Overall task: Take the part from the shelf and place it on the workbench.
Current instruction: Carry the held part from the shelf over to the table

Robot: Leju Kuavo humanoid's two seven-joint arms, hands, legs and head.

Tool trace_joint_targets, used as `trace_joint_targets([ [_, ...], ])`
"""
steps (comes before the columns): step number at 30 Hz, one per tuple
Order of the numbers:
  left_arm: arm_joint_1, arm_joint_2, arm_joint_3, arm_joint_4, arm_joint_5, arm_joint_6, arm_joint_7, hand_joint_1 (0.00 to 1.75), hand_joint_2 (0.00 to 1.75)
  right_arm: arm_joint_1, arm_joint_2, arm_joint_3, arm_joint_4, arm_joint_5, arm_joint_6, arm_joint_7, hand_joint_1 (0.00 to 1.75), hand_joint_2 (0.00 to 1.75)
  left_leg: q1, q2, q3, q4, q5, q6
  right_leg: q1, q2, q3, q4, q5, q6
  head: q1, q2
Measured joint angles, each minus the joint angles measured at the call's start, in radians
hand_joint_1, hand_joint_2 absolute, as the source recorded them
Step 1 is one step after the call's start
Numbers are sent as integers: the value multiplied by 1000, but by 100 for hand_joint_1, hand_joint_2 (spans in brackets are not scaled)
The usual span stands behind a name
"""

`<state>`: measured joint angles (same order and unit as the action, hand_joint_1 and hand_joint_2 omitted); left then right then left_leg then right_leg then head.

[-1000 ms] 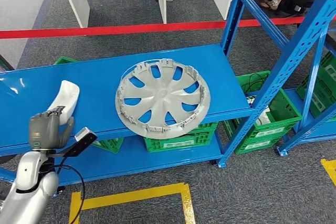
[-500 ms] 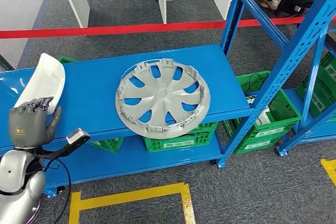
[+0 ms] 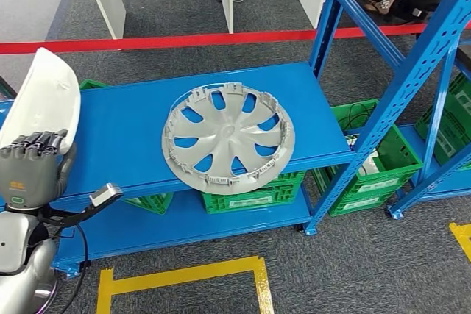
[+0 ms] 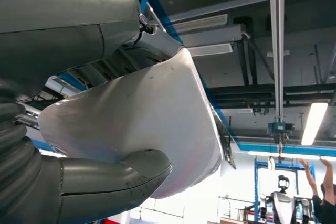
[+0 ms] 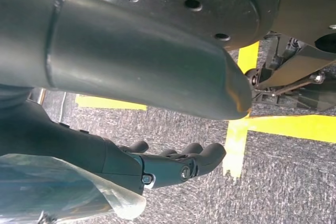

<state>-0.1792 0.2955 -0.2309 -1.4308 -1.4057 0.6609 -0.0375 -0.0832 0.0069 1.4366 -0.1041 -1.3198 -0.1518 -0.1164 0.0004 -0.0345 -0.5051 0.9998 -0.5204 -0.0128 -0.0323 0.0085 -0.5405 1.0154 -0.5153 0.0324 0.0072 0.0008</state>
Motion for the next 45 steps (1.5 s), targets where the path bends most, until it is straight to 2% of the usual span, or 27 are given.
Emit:
trace_joint_targets([
  [20,-1,23,-16,-9,31,-17,6,175,175,-1,0,1,0,-20,-1,-12,0,0,-1,0,-3,7,-2,2,-3,0,0,-2,2,3,0,0],
  [23,-2,32,-16,-12,30,-17,6,175,175,-1,0,1,0,-22,-1,-17,0,0,-2,0,-6,13,-4,6,-3,0,-1,-2,4,7,0,0],
  [25,-2,38,-16,-15,28,-18,7,175,175,-2,0,0,0,-25,-2,-18,0,0,-3,0,-10,18,-2,12,-5,1,-2,-3,8,14,0,0],
  [27,-4,44,-16,-19,17,-19,7,175,175,-2,0,0,0,-28,-2,-19,0,0,-1,3,-10,11,8,24,-5,2,-4,-4,9,22,0,0],
  [29,-7,47,-16,-22,1,-18,9,175,175,-4,0,0,0,-30,-2,-19,0,0,3,10,-9,-4,21,39,-1,0,-26,37,-26,23,2,0],
  [31,-7,48,-16,-24,-8,-17,11,175,175,-4,0,0,0,-31,-2,-19,0,0,2,15,-14,-9,28,47,3,-3,-81,156,-92,20,3,0],
  [32,-6,48,-17,-25,-11,-17,11,175,175,-4,0,0,0,-32,-2,-19,0,0,0,16,-17,-8,29,47,4,-3,-108,221,-116,18,3,0],
  [33,-5,48,-17,-25,-14,-17,11,175,175,-3,0,0,0,-32,-2,-19,0,0,-2,17,-19,-8,30,47,5,-3,-125,261,-123,17,2,0],
  [34,-4,48,-17,-25,-17,-17,12,175,175,-3,0,0,0,-33,-2,-19,0,0,-4,18,-20,-6,31,46,6,-3,-125,265,-110,14,3,0],
  [35,-4,48,-17,-25,-20,-17,13,175,175,-3,0,0,0,-33,-2,-18,0,0,-5,18,-21,-4,30,46,7,-3,-106,230,-78,11,3,0],
  [36,-4,48,-17,-25,-23,-16,14,175,175,-3,0,0,0,-33,-3,-18,0,0,-6,18,-22,0,29,44,9,-3,-74,166,-41,6,3,0],
  [38,-4,49,-17,-25,-27,-15,16,175,175,-5,-1,0,0,-33,-5,-17,0,0,-8,17,-29,8,28,38,14,0,-14,55,2,-5,2,0],
  [39,-3,50,-17,-25,-29,-15,17,175,175,-6,-2,0,0,-34,-6,-17,0,0,-8,17,-35,12,29,32,17,1,-1,27,7,-9,1,0],
  [40,-1,51,-17,-25,-29,-15,18,175,175,-6,-2,0,0,-34,-7,-16,0,0,-7,16,-40,15,32,27,19,2,2,21,5,-11,1,0],
  [42,1,56,-17,-25,-30,-14,20,175,175,-7,-2,0,0,-34,-8,-16,0,0,-6,16,-49,20,33,15,18,0,-3,10,8,-15,1,0],
  [43,2,60,-17,-25,-31,-13,22,175,175,-7,-2,0,0,-34,-9,-16,0,0,-5,17,-55,28,22,9,15,-1,-5,4,11,-20,0,0],
  [44,4,63,-16,-26,-33,-11,24,175,175,-8,-2,0,0,-34,-10,-16,0,0,-3,19,-65,53,-2,2,12,-3,-8,-2,15,-26,-2,0],
  [45,8,67,-15,-28,-35,-9,26,175,175,-9,-2,1,0,-33,-12,-16,0,0,0,20,-80,98,-38,-5,10,-6,-13,-5,19,-33,-3,0],
])
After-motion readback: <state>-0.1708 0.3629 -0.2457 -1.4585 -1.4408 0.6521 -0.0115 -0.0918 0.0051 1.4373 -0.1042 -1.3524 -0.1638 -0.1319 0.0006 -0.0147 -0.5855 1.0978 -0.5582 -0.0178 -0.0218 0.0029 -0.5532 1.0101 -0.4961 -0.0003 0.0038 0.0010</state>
